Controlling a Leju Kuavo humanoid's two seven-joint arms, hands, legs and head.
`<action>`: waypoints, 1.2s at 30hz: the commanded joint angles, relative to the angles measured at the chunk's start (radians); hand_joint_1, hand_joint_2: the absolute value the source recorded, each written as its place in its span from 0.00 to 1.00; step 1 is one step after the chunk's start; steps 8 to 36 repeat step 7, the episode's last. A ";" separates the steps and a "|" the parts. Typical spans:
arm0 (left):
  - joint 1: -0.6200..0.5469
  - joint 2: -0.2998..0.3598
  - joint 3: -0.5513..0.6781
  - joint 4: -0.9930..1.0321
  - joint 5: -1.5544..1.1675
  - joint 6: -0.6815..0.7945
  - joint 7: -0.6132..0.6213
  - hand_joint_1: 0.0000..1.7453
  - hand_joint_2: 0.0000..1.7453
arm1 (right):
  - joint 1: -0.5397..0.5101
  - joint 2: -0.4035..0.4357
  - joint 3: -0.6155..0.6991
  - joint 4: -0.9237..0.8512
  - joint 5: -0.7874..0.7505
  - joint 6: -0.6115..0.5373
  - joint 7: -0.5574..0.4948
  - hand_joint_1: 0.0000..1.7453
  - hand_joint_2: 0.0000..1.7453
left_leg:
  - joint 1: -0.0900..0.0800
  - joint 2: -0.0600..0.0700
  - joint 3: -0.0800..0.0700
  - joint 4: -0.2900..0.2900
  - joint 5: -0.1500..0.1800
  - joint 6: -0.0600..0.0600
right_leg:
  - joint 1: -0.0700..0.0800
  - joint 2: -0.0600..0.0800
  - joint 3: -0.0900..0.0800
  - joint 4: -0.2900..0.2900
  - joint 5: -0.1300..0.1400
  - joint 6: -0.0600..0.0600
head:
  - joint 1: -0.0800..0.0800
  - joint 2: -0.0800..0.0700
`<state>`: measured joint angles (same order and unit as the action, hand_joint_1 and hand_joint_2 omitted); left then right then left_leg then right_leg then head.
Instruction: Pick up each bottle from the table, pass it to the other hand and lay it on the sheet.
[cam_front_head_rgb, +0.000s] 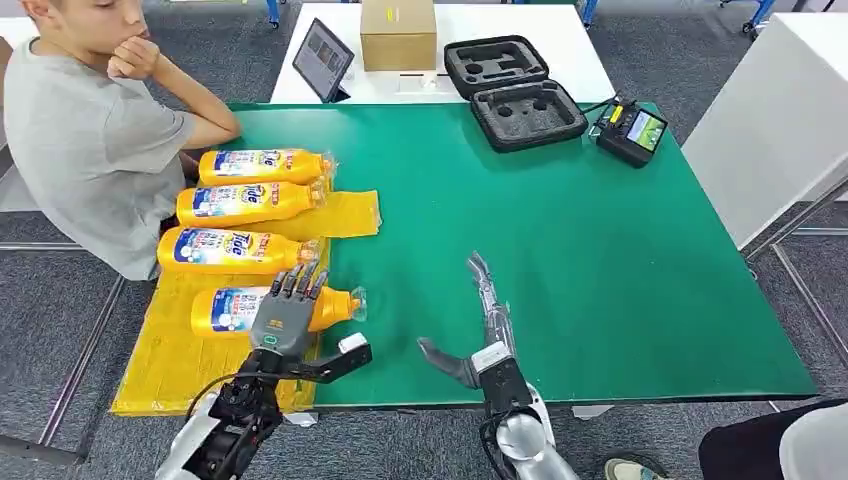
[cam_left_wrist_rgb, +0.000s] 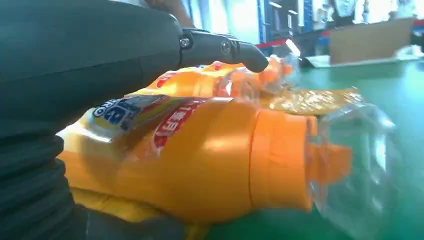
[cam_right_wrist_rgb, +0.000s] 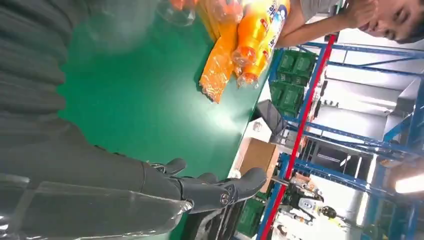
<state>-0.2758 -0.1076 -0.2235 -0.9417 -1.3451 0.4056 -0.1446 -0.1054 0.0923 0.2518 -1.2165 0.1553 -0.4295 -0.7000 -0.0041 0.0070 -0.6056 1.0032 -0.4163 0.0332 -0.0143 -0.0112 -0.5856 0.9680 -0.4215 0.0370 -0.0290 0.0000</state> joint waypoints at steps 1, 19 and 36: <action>0.211 0.125 -0.097 -0.374 -0.023 -0.129 0.033 0.00 0.00 | -0.016 0.001 -0.027 0.040 -0.005 0.002 0.002 0.00 1.00 | 0.001 0.005 0.004 -0.001 -0.002 -0.002 | 0.001 0.006 0.002 -0.001 0.000 -0.002 | 0.000 0.000; 0.235 0.149 -0.084 -0.436 -0.005 -0.106 0.031 0.00 0.00 | -0.025 0.005 -0.021 0.051 -0.006 0.001 0.002 0.00 1.00 | 0.002 0.002 -0.001 0.000 -0.001 -0.002 | 0.001 0.003 -0.002 0.000 -0.001 -0.002 | 0.000 0.000; 0.235 0.149 -0.084 -0.436 -0.005 -0.106 0.031 0.00 0.00 | -0.025 0.005 -0.021 0.051 -0.006 0.001 0.002 0.00 1.00 | 0.002 0.002 -0.001 0.000 -0.001 -0.002 | 0.001 0.003 -0.002 0.000 -0.001 -0.002 | 0.000 0.000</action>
